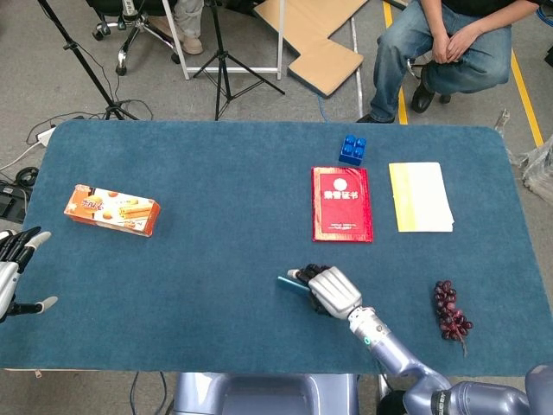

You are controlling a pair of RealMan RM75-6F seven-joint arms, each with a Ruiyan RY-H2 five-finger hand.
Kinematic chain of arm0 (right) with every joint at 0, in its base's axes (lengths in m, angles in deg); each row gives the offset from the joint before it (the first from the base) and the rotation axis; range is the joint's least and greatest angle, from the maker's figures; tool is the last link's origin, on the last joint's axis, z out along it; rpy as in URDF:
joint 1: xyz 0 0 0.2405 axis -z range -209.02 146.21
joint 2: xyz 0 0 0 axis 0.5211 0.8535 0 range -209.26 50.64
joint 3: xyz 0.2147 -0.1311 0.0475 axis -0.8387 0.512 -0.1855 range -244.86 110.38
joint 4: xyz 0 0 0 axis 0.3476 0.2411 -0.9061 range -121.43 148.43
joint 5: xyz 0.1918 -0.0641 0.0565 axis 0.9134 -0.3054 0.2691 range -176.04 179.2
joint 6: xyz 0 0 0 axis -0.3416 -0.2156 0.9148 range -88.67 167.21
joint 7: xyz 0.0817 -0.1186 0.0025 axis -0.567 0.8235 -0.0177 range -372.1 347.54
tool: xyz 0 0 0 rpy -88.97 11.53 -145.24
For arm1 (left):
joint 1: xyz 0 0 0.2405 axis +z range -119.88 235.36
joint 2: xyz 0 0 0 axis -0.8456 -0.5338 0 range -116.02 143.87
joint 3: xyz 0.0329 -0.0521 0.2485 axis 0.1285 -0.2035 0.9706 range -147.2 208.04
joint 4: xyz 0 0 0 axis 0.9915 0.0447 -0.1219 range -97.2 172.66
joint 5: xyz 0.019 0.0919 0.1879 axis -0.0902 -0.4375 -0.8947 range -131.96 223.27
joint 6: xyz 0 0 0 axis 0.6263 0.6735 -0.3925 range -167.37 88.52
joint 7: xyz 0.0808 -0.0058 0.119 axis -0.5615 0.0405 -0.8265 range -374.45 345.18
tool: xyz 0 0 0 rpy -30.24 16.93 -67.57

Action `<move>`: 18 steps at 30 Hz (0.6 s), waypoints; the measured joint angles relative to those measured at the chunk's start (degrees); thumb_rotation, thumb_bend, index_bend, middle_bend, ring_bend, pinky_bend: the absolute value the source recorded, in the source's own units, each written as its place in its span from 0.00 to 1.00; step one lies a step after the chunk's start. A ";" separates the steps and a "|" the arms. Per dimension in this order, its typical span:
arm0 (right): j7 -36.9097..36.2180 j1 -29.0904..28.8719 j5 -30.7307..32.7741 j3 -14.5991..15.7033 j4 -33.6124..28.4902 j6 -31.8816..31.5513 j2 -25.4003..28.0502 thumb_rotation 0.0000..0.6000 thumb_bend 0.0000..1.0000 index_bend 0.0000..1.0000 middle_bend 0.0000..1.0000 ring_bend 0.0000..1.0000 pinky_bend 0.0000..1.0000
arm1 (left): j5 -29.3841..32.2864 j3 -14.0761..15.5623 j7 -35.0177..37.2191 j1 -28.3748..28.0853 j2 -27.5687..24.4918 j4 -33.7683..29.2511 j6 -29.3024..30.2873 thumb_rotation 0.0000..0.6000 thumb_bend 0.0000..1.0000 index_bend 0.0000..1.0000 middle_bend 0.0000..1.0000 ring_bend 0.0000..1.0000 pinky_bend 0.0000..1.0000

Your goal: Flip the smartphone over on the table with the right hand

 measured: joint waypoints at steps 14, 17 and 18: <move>0.25 -0.38 4.95 -2.71 4.54 0.09 1.86 1.00 0.59 0.22 0.29 0.23 0.36 | 0.30 0.01 -0.48 -0.13 0.13 -0.25 -0.24 1.00 0.00 0.00 0.00 0.00 0.00; -0.20 0.28 0.18 -2.07 2.88 -3.70 3.99 1.00 0.58 0.21 0.27 0.21 0.30 | 0.16 0.01 -0.27 -0.03 0.10 -0.18 0.04 1.00 0.00 0.00 0.00 0.00 0.00; -0.27 0.54 -1.26 -1.85 2.30 -5.05 4.79 1.00 0.58 0.21 0.27 0.20 0.28 | 0.07 0.01 -0.21 0.01 0.10 -0.15 0.15 1.00 0.00 0.00 0.00 0.00 0.00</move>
